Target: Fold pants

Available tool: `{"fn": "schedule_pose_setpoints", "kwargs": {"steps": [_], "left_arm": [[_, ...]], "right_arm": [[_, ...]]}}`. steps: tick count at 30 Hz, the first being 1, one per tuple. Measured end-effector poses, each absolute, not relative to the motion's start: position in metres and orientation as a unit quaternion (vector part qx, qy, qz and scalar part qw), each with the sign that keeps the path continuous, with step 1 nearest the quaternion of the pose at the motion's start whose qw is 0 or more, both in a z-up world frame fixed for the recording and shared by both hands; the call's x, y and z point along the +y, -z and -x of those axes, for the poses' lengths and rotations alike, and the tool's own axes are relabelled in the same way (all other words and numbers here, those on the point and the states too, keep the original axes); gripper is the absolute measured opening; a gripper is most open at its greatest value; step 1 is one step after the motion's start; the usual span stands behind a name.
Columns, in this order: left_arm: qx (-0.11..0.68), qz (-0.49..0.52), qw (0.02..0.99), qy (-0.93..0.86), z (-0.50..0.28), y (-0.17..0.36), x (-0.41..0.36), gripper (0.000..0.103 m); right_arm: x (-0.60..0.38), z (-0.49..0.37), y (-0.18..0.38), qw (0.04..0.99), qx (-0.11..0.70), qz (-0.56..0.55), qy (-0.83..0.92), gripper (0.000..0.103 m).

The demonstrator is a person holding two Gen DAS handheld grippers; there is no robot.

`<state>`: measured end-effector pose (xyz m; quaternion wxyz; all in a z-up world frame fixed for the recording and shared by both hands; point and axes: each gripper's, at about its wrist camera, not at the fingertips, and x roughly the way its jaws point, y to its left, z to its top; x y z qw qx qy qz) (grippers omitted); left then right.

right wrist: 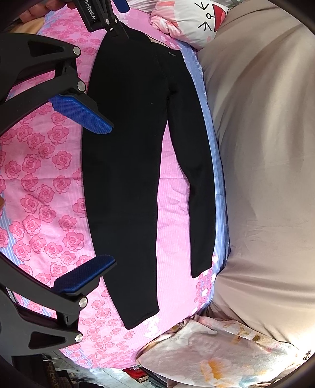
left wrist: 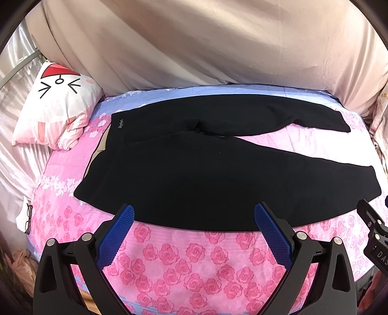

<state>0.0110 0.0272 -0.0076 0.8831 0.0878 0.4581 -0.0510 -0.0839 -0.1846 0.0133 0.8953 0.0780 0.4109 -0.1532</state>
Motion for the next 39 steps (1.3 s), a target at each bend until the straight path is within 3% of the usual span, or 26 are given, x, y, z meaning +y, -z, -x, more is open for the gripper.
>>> {"fn": "schedule_pose_setpoints", "kwargs": {"steps": [5, 10, 18, 20, 22, 32, 36, 38, 39], "left_arm": [[0.454, -0.093, 0.884, 0.057, -0.03, 0.008, 0.034, 0.098], [0.481, -0.041, 0.874, 0.056, -0.111, 0.019, 0.069, 0.098], [0.452, -0.052, 0.89, -0.019, -0.25, 0.06, 0.111, 0.098], [0.455, -0.037, 0.889, -0.035, -0.271, 0.074, 0.121, 0.097], [0.449, -0.023, 0.892, -0.036, -0.285, 0.084, 0.126, 0.097], [0.464, -0.085, 0.881, -0.037, -0.326, 0.105, 0.123, 0.098], [0.458, -0.095, 0.883, -0.045, -0.347, 0.1, 0.149, 0.098], [0.457, -0.094, 0.883, -0.055, -0.358, 0.098, 0.169, 0.098], [0.46, -0.087, 0.882, -0.056, -0.366, 0.098, 0.182, 0.098]], "right_arm": [[-0.214, 0.069, -0.016, 0.9, 0.405, -0.082, 0.14, 0.098], [-0.308, 0.005, -0.02, 0.899, 0.396, -0.06, 0.179, 0.098], [-0.518, -0.146, 0.066, 0.853, 0.459, -0.16, 0.187, 0.098], [-0.547, -0.164, 0.081, 0.851, 0.457, -0.172, 0.191, 0.092], [-0.564, -0.184, 0.098, 0.845, 0.474, -0.167, 0.182, 0.084], [-0.573, -0.234, 0.12, 0.849, 0.487, -0.135, 0.158, 0.085], [-0.568, -0.239, 0.118, 0.859, 0.476, -0.127, 0.144, 0.067], [-0.563, -0.241, 0.115, 0.863, 0.474, -0.123, 0.125, 0.045], [-0.557, -0.247, 0.114, 0.863, 0.474, -0.122, 0.122, 0.04]]}}
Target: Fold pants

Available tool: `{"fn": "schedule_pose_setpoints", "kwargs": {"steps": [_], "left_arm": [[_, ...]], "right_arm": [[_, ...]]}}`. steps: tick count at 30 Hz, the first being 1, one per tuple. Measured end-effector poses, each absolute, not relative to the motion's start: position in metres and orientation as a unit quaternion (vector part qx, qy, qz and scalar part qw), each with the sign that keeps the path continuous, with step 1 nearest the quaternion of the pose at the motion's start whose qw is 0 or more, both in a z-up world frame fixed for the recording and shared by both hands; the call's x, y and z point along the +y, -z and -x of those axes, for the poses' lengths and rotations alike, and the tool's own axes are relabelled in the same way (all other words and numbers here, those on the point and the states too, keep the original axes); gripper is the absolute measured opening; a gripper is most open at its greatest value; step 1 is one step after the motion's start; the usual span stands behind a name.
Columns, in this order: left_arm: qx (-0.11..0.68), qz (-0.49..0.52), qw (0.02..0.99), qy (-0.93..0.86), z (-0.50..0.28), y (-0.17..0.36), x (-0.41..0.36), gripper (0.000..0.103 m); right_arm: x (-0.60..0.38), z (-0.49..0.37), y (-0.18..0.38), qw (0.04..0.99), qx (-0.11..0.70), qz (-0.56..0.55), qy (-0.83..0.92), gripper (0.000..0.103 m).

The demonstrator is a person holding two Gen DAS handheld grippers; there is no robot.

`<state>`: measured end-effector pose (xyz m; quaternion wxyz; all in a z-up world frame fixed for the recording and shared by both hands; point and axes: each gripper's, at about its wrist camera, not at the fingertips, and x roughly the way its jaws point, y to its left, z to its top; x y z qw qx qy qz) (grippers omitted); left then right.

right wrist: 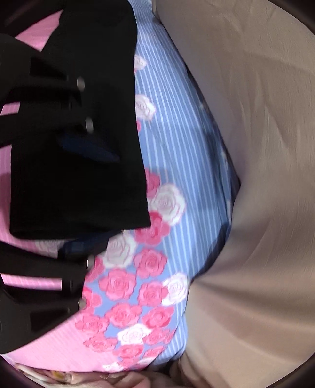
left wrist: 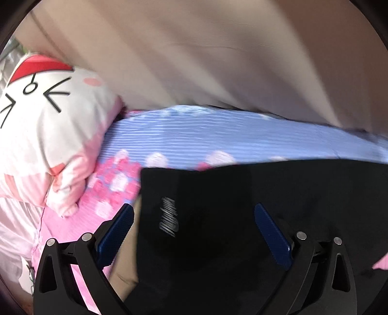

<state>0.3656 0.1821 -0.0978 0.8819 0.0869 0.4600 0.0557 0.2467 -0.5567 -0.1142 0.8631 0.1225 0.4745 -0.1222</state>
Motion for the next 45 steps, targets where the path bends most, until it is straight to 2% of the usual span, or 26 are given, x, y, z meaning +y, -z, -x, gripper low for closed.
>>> {"fn": "schedule_pose_setpoints", "kwargs": {"steps": [2, 9, 10, 11, 13, 15, 17, 20, 25, 28, 31, 34, 37, 39, 42, 45], "left_arm": [[0.469, -0.081, 0.876, -0.077, -0.383, 0.1, 0.21, 0.098], [0.529, -0.016, 0.847, -0.051, -0.438, 0.13, 0.259, 0.096], [0.533, -0.015, 0.845, -0.042, -0.443, 0.135, 0.259, 0.083], [0.541, -0.012, 0.841, -0.03, -0.448, 0.141, 0.258, 0.055], [0.547, -0.002, 0.837, -0.025, -0.455, 0.148, 0.258, 0.048], [0.541, 0.0, 0.841, -0.022, -0.455, 0.142, 0.259, 0.033], [0.528, 0.005, 0.849, -0.016, -0.447, 0.13, 0.264, 0.003], [0.506, 0.025, 0.862, -0.006, -0.427, 0.103, 0.278, 0.003], [0.453, 0.079, 0.887, 0.039, -0.373, 0.027, 0.297, 0.003], [0.428, 0.071, 0.899, 0.065, -0.33, -0.011, 0.293, 0.003], [0.411, 0.063, 0.905, 0.088, -0.273, -0.038, 0.292, 0.003], [0.423, 0.042, 0.901, 0.085, -0.217, -0.041, 0.293, 0.004], [0.458, 0.022, 0.887, 0.054, -0.166, -0.023, 0.301, 0.0], [0.484, 0.01, 0.875, 0.009, -0.136, 0.001, 0.315, 0.0], [0.528, 0.046, 0.847, -0.045, -0.109, 0.045, 0.346, 0.0], [0.563, 0.037, 0.822, -0.078, -0.095, 0.083, 0.35, 0.0]], "right_arm": [[-0.549, -0.249, 0.112, 0.866, 0.475, -0.113, 0.11, 0.023], [-0.539, -0.261, 0.11, 0.862, 0.478, -0.115, 0.125, 0.022], [-0.539, -0.261, 0.109, 0.862, 0.477, -0.119, 0.127, 0.022], [-0.539, -0.262, 0.109, 0.861, 0.476, -0.125, 0.129, 0.022], [-0.545, -0.254, 0.111, 0.86, 0.473, -0.137, 0.135, 0.022], [-0.549, -0.25, 0.106, 0.86, 0.469, -0.145, 0.142, 0.019], [-0.549, -0.243, 0.098, 0.863, 0.46, -0.152, 0.145, 0.016], [-0.552, -0.223, 0.073, 0.878, 0.429, -0.159, 0.143, 0.015], [-0.549, -0.188, 0.014, 0.907, 0.377, -0.147, 0.113, 0.015], [-0.535, -0.151, -0.032, 0.931, 0.33, -0.133, 0.081, 0.015], [-0.515, -0.099, -0.07, 0.946, 0.305, -0.096, 0.058, 0.015], [-0.496, -0.056, -0.082, 0.945, 0.317, -0.054, 0.054, 0.015], [-0.5, -0.01, -0.064, 0.927, 0.368, -0.017, 0.07, 0.015], [-0.508, 0.016, -0.034, 0.906, 0.416, -0.008, 0.084, 0.015], [-0.514, 0.046, 0.028, 0.864, 0.495, -0.007, 0.088, 0.017], [-0.51, 0.065, 0.075, 0.835, 0.541, -0.015, 0.095, 0.021]]}}
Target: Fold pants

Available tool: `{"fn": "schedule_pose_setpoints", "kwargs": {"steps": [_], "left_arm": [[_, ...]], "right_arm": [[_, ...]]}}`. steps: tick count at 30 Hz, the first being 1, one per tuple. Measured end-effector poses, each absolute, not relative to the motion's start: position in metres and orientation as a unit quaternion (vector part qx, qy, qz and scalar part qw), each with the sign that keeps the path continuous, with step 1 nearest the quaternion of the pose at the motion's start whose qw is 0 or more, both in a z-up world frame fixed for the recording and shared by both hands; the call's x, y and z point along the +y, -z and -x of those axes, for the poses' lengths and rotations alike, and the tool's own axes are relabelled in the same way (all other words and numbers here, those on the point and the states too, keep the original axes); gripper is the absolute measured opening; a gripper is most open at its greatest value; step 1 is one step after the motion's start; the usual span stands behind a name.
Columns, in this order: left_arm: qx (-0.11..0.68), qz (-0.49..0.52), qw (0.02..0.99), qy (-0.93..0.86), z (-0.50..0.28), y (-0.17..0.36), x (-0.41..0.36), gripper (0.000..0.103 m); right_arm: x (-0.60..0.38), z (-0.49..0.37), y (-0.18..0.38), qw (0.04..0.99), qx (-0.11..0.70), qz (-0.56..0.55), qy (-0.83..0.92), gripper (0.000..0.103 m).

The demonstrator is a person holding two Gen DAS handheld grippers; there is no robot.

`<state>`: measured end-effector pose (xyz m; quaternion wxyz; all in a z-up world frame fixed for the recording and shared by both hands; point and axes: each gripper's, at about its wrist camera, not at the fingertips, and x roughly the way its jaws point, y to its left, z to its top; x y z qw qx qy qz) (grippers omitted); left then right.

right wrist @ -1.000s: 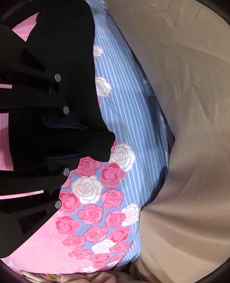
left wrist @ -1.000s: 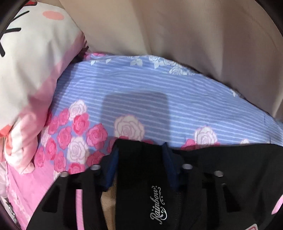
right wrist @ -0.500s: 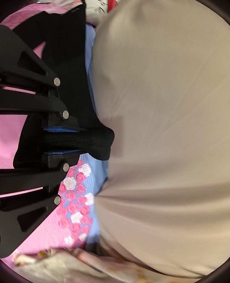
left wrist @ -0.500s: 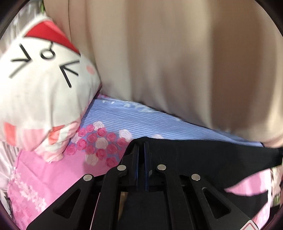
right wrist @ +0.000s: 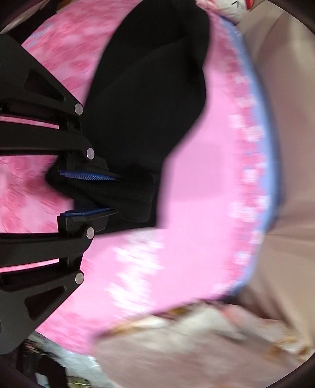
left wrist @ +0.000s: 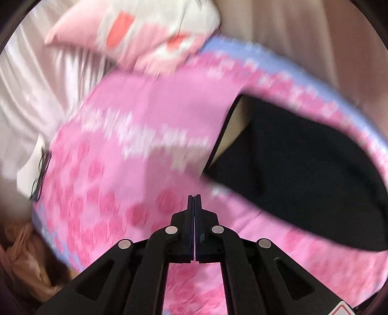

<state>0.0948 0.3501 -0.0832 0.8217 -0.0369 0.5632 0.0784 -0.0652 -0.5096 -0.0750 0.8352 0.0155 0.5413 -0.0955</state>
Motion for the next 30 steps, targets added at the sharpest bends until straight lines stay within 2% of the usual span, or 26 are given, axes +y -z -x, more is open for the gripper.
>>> {"fn": "schedule_pose_setpoints", "kwargs": {"steps": [2, 3, 4, 5, 7, 14, 17, 18, 19, 20, 21, 23, 27, 28, 29, 30], "left_arm": [[0.57, 0.054, 0.817, -0.065, -0.091, 0.091, 0.339, 0.0], [0.561, 0.078, 0.822, -0.058, -0.088, 0.089, 0.333, 0.004], [0.556, 0.123, 0.821, -0.046, -0.088, 0.089, 0.327, 0.016], [0.555, 0.156, 0.816, -0.037, -0.094, 0.092, 0.322, 0.039], [0.551, 0.208, 0.807, -0.043, -0.104, 0.099, 0.311, 0.059], [0.55, 0.351, 0.756, -0.053, -0.125, 0.135, 0.3, 0.059], [0.541, 0.361, 0.757, -0.065, -0.133, 0.135, 0.299, 0.057], [0.54, 0.36, 0.757, -0.069, -0.137, 0.135, 0.299, 0.054], [0.541, 0.355, 0.758, -0.076, -0.137, 0.134, 0.3, 0.027], [0.544, 0.346, 0.76, -0.082, -0.139, 0.134, 0.303, 0.012], [0.534, 0.357, 0.763, -0.069, -0.136, 0.13, 0.307, 0.007], [0.493, 0.38, 0.782, -0.025, -0.123, 0.107, 0.318, 0.007], [0.48, 0.291, 0.828, 0.005, -0.098, 0.051, 0.329, 0.007], [0.487, 0.274, 0.829, 0.002, -0.089, 0.046, 0.335, 0.007], [0.503, 0.261, 0.824, -0.009, -0.08, 0.05, 0.343, 0.009], [0.519, 0.252, 0.817, -0.021, -0.073, 0.058, 0.352, 0.01]], "right_arm": [[-0.505, 0.077, 0.087, 0.835, 0.538, -0.022, 0.112, 0.022], [-0.506, 0.079, 0.086, 0.838, 0.532, -0.032, 0.118, 0.022], [-0.506, 0.08, 0.084, 0.841, 0.525, -0.041, 0.121, 0.022], [-0.508, 0.079, 0.079, 0.845, 0.517, -0.049, 0.127, 0.022], [-0.509, 0.077, 0.072, 0.848, 0.508, -0.058, 0.135, 0.022], [-0.506, 0.081, 0.053, 0.85, 0.498, -0.069, 0.157, 0.022], [-0.5, 0.084, 0.052, 0.849, 0.496, -0.074, 0.167, 0.022], [-0.497, 0.085, 0.051, 0.848, 0.495, -0.076, 0.172, 0.022], [-0.496, 0.085, 0.051, 0.848, 0.493, -0.078, 0.176, 0.022], [-0.494, 0.085, 0.048, 0.848, 0.489, -0.079, 0.188, 0.022], [-0.493, 0.086, 0.046, 0.849, 0.486, -0.08, 0.192, 0.022], [-0.49, 0.088, 0.037, 0.852, 0.474, -0.084, 0.204, 0.022], [-0.483, 0.094, 0.022, 0.861, 0.453, -0.1, 0.208, 0.022], [-0.482, 0.097, 0.021, 0.862, 0.45, -0.107, 0.207, 0.026], [-0.48, 0.099, 0.022, 0.862, 0.449, -0.114, 0.209, 0.041], [-0.477, 0.102, 0.025, 0.86, 0.449, -0.117, 0.213, 0.049]]}}
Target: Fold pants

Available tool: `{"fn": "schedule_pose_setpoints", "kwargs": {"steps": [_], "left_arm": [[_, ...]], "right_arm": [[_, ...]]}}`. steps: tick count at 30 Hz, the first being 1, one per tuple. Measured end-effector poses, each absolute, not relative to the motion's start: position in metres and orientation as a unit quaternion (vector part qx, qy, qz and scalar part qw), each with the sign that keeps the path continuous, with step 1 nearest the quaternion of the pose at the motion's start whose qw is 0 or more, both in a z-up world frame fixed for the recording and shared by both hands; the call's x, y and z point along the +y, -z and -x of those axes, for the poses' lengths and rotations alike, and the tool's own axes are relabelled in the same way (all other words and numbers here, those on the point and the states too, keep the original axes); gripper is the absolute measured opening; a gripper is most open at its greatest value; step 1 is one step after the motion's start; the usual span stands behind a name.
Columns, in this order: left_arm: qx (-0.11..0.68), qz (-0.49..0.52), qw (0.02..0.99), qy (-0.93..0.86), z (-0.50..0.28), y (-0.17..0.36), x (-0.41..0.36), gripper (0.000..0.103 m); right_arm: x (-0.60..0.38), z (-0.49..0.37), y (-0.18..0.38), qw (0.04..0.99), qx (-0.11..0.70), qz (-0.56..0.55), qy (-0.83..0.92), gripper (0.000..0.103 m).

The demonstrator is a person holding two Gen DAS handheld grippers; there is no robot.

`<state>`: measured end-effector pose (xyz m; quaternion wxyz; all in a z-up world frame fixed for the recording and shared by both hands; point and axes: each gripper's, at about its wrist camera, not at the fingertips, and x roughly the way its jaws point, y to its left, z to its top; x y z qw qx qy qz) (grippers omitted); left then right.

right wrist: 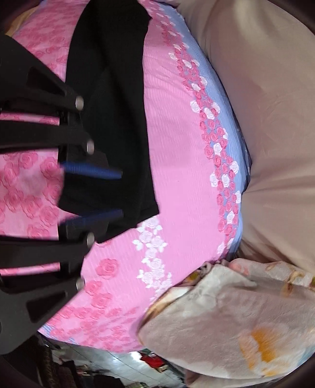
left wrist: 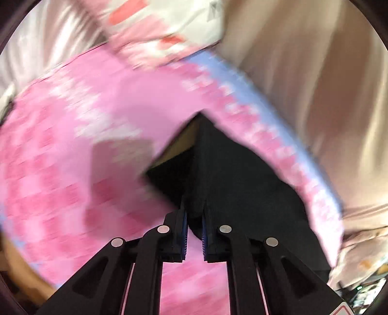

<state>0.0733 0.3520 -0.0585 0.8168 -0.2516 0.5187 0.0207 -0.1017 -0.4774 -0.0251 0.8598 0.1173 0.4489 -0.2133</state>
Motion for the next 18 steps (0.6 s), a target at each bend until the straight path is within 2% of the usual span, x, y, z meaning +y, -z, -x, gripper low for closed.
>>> {"fn": "schedule_pose_setpoints", "kwargs": {"steps": [1, 4, 5, 7, 10, 12, 14, 16, 18], "left_arm": [[0.548, 0.236, 0.802, -0.04, -0.068, 0.078, 0.36, 0.013], [0.595, 0.222, 0.767, -0.088, -0.059, 0.118, 0.365, 0.02], [0.587, 0.219, 0.771, -0.111, -0.057, 0.116, 0.362, 0.024], [0.572, 0.213, 0.772, -0.179, -0.053, 0.101, 0.358, 0.026], [0.532, 0.174, 0.773, -0.296, -0.043, 0.064, 0.349, 0.027], [0.498, 0.139, 0.796, -0.315, -0.05, 0.038, 0.326, 0.033], [0.487, 0.091, 0.821, -0.283, -0.065, 0.019, 0.285, 0.054], [0.484, 0.053, 0.839, -0.242, -0.084, 0.018, 0.24, 0.064], [0.494, 0.009, 0.85, -0.181, -0.101, 0.022, 0.177, 0.064]], "right_arm": [[-0.474, 0.106, 0.031, 0.857, 0.45, -0.12, 0.22, 0.057], [-0.468, 0.116, 0.046, 0.847, 0.457, -0.14, 0.231, 0.057], [-0.466, 0.121, 0.049, 0.843, 0.458, -0.157, 0.233, 0.057], [-0.461, 0.133, 0.048, 0.843, 0.452, -0.183, 0.228, 0.058], [-0.461, 0.144, 0.046, 0.843, 0.444, -0.198, 0.229, 0.073], [-0.477, 0.151, 0.047, 0.835, 0.433, -0.246, 0.234, 0.073], [-0.496, 0.152, 0.05, 0.824, 0.414, -0.308, 0.236, 0.073], [-0.511, 0.146, 0.052, 0.817, 0.394, -0.352, 0.232, 0.073], [-0.526, 0.129, 0.057, 0.803, 0.382, -0.398, 0.225, 0.073]]}}
